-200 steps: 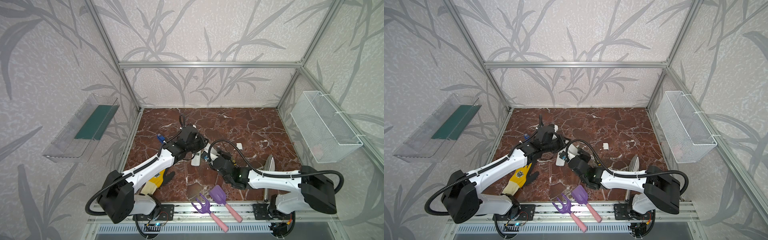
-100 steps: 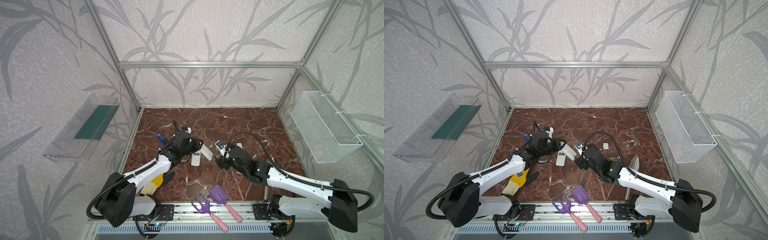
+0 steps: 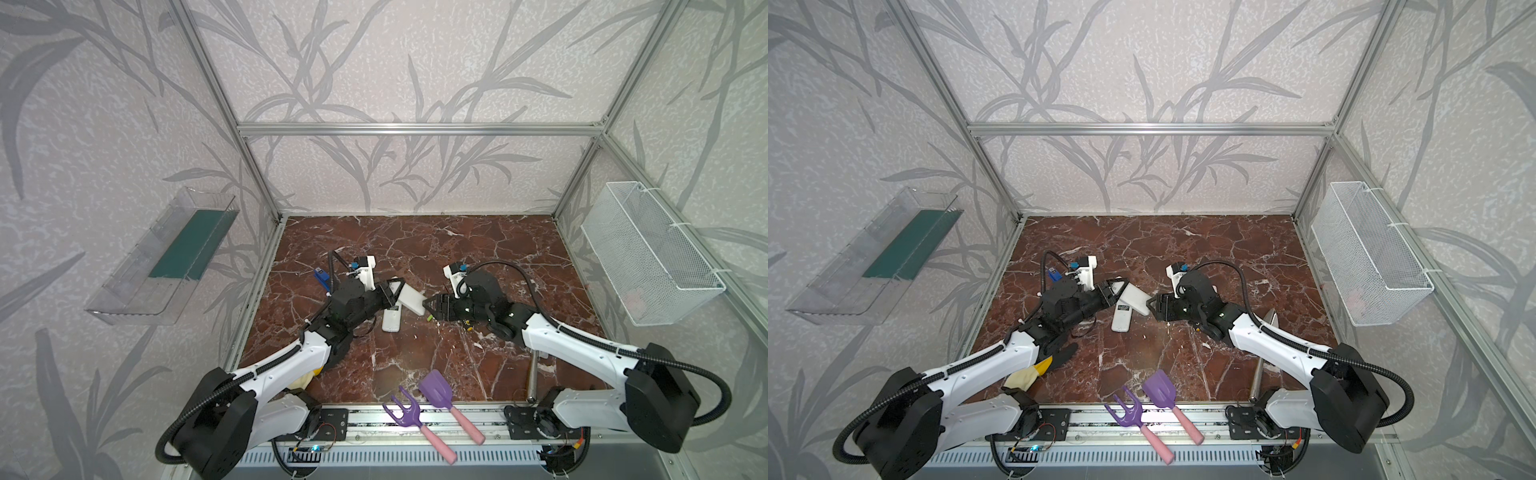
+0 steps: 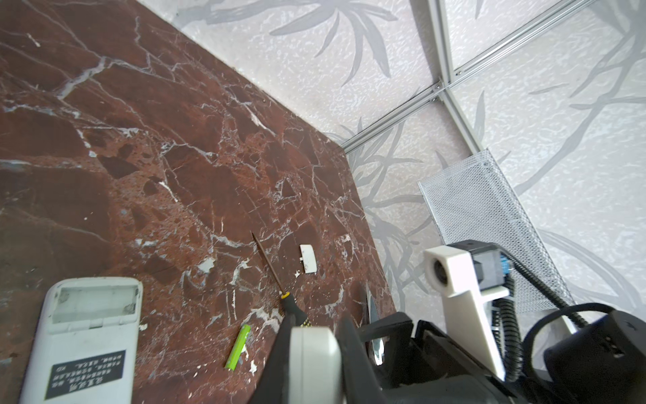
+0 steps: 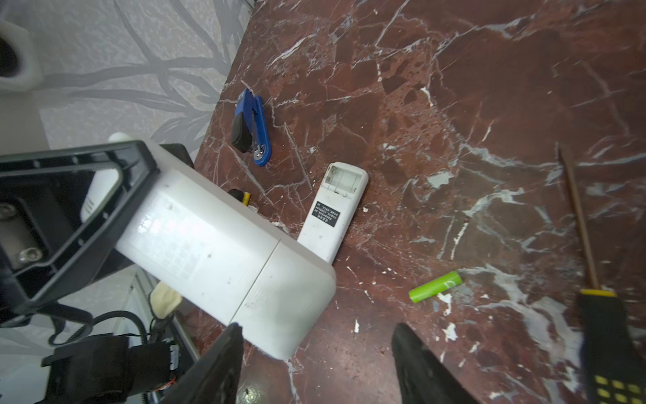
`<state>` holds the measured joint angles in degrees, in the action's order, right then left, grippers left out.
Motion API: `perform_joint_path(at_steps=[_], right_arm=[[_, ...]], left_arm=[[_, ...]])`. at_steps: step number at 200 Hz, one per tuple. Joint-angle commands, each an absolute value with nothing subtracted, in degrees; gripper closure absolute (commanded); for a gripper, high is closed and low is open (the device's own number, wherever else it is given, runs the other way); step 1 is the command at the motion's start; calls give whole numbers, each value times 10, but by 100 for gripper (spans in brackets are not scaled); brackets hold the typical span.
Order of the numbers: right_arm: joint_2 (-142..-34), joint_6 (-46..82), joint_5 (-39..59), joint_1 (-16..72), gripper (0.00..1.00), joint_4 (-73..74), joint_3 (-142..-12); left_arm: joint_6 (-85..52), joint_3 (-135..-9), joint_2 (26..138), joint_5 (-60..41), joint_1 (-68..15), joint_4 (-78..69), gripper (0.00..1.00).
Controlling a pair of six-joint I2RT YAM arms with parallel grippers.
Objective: Unload the batteries from the remote control
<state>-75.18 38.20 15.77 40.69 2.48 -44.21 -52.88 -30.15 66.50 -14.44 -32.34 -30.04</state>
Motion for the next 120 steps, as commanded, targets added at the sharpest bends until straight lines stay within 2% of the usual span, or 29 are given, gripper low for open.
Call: perform_joint_path(at_steps=[1, 50, 120], right_arm=[[-755, 433, 212, 403, 33, 83, -474], [-741, 465, 236, 366, 33, 130, -465], [-735, 470, 272, 342, 42, 131, -482]], left_arm=[[-554, -302, 657, -133, -321, -383, 100], [-624, -297, 670, -128, -317, -451, 100], [-662, -299, 692, -144, -316, -502, 100]])
